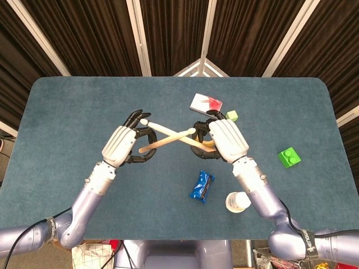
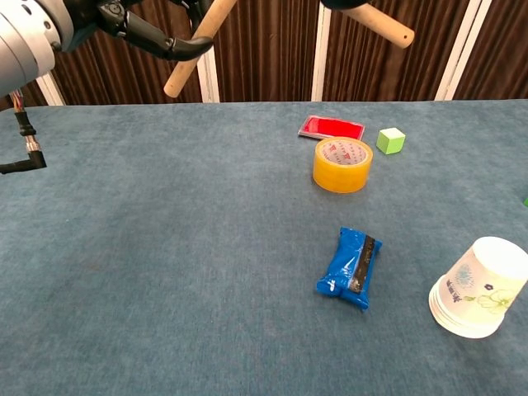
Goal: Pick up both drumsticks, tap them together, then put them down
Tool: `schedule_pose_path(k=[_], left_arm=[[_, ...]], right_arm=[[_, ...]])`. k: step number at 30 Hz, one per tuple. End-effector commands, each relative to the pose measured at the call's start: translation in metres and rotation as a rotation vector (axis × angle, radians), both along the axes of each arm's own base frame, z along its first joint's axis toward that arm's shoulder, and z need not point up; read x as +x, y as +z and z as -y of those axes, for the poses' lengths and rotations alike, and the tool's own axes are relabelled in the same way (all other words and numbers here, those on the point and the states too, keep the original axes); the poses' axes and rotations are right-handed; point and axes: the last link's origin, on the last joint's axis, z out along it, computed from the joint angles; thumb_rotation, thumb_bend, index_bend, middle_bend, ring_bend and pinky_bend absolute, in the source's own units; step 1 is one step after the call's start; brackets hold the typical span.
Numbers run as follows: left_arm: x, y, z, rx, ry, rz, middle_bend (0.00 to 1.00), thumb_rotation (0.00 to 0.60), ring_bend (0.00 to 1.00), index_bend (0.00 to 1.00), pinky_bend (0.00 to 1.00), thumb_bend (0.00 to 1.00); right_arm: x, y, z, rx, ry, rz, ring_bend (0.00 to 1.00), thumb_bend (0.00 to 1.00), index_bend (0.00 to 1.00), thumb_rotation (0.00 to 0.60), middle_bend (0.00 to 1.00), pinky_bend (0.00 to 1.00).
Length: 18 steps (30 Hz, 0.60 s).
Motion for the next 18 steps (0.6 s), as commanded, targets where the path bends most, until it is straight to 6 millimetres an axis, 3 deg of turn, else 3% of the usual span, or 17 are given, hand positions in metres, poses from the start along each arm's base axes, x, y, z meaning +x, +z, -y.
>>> schedule_pose_path(k=[1, 10, 15, 18], left_arm=[[0.0, -0.001, 0.0, -0.002, 0.001, -0.001, 0.62, 0.6, 0.12, 0.66, 0.0, 0.51], [-0.008, -0.003, 0.002, -0.001, 0.001, -0.044, 0.62, 0.6, 0.12, 0.66, 0.0, 0.51], [-0.035, 0.009, 0.006, 0.027, 0.013, -0.128, 0.62, 0.6, 0.12, 0.67, 0.0, 0.51], [-0.063, 0.021, 0.011, 0.048, 0.032, -0.213, 0.62, 0.6, 0.12, 0.67, 0.0, 0.51]], right_arm=[[0.0, 0.0, -0.001, 0.0, 0.003, 0.0, 0.51, 0.46, 0.74, 0.6, 0.65, 0.16], [-0.008, 0.003, 0.003, -0.011, -0.029, -0.006, 0.51, 0.46, 0.74, 0.6, 0.65, 0.16], [-0.028, 0.007, 0.01, -0.027, -0.078, -0.01, 0.51, 0.46, 0.74, 0.6, 0.65, 0.16], [-0.048, 0.008, 0.014, -0.059, -0.097, -0.061, 0.51, 0.46, 0.74, 0.6, 0.65, 0.15]])
